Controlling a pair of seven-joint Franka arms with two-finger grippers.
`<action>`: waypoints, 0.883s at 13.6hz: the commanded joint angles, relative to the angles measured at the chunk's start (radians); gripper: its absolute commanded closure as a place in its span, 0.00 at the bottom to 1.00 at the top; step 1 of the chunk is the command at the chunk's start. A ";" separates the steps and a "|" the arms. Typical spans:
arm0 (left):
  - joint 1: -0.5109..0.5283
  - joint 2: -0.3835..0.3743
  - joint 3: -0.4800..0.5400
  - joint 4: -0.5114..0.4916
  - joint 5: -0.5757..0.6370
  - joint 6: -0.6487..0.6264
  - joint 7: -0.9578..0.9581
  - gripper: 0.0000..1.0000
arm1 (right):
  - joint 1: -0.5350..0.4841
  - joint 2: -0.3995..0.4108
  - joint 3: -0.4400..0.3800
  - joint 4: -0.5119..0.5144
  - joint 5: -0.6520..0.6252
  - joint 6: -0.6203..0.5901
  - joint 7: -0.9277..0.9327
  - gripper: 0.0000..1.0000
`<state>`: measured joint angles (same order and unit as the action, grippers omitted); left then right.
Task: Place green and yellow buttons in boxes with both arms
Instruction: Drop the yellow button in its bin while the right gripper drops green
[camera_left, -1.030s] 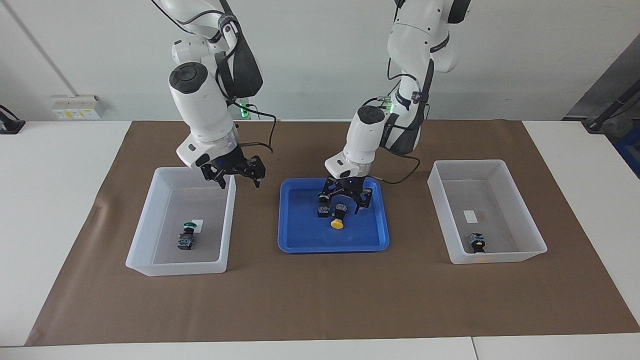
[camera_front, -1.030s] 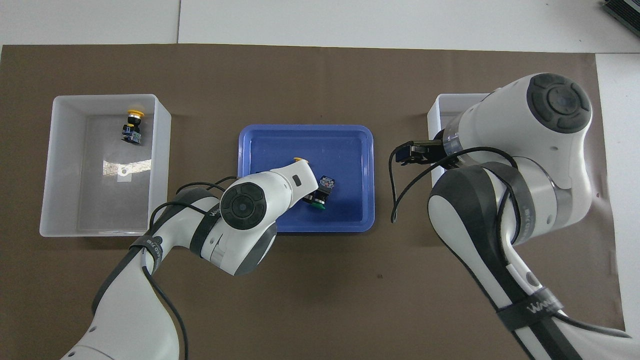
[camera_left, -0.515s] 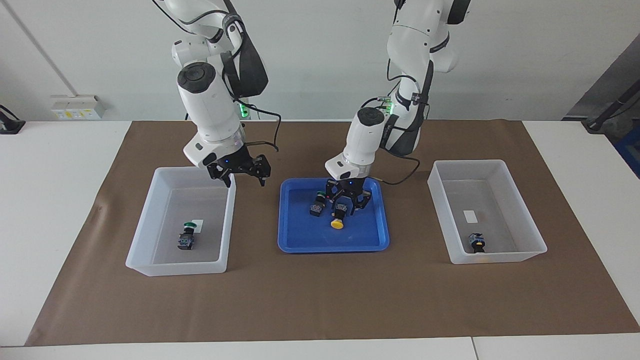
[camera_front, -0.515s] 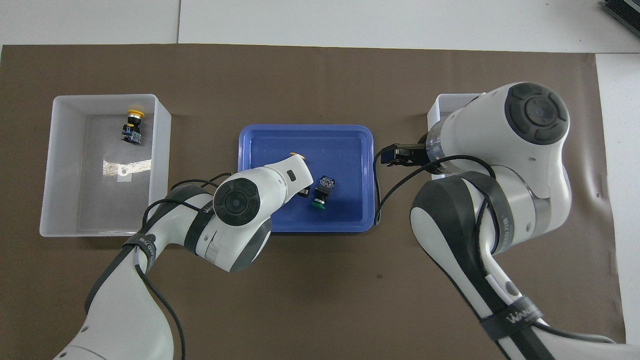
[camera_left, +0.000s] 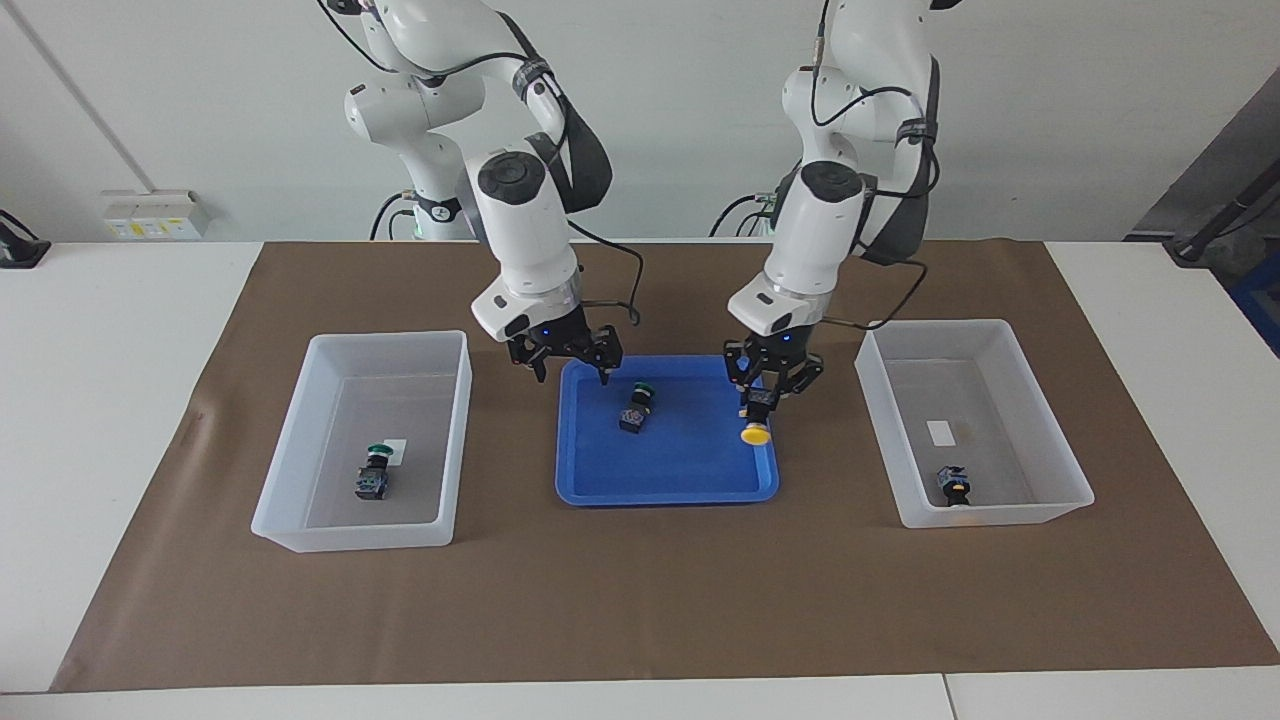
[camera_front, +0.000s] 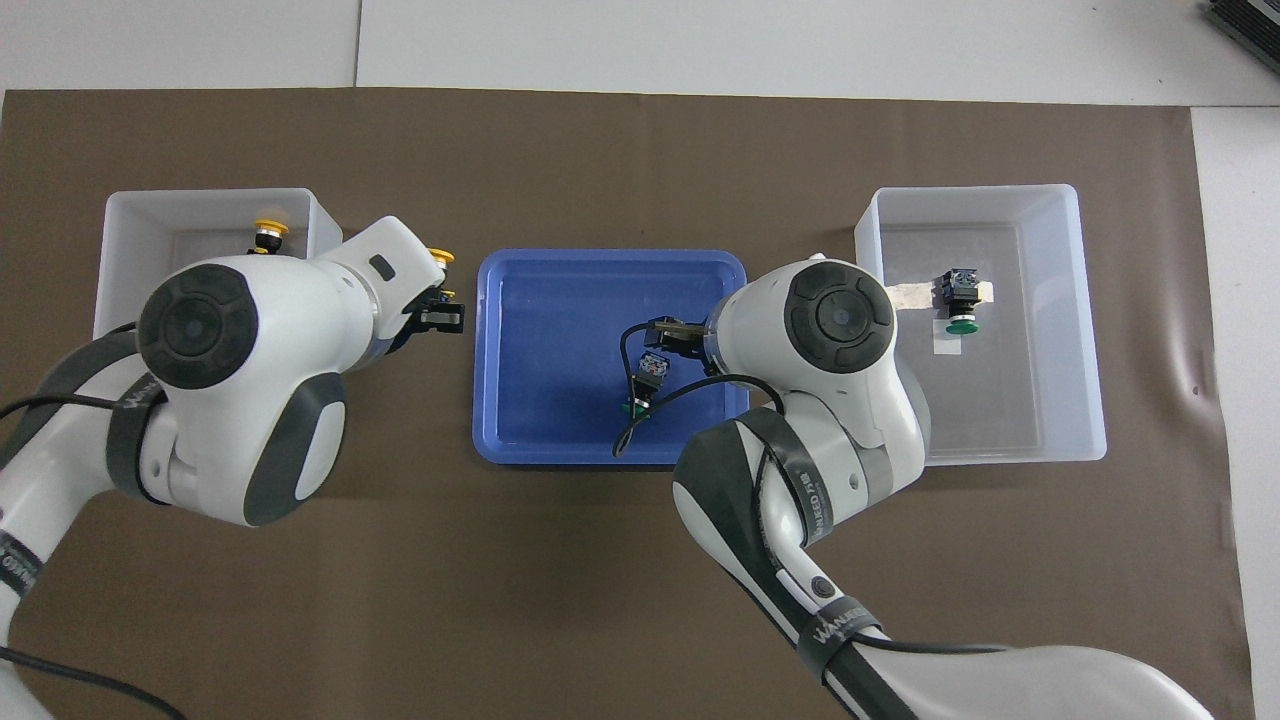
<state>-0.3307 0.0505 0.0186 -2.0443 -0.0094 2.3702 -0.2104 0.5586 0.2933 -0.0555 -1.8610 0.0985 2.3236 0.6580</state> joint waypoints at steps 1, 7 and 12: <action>0.134 -0.040 -0.012 -0.020 0.003 -0.026 0.006 1.00 | 0.026 0.067 0.005 0.008 0.012 0.087 0.037 0.00; 0.323 -0.005 -0.014 -0.045 0.003 0.085 0.201 1.00 | 0.078 0.129 0.003 0.000 0.009 0.129 0.048 0.00; 0.380 0.080 -0.014 -0.048 0.003 0.216 0.246 1.00 | 0.086 0.118 0.005 -0.030 0.007 0.105 0.045 0.44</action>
<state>0.0337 0.0927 0.0176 -2.0813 -0.0092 2.5144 0.0100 0.6447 0.4311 -0.0547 -1.8630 0.0985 2.4334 0.7053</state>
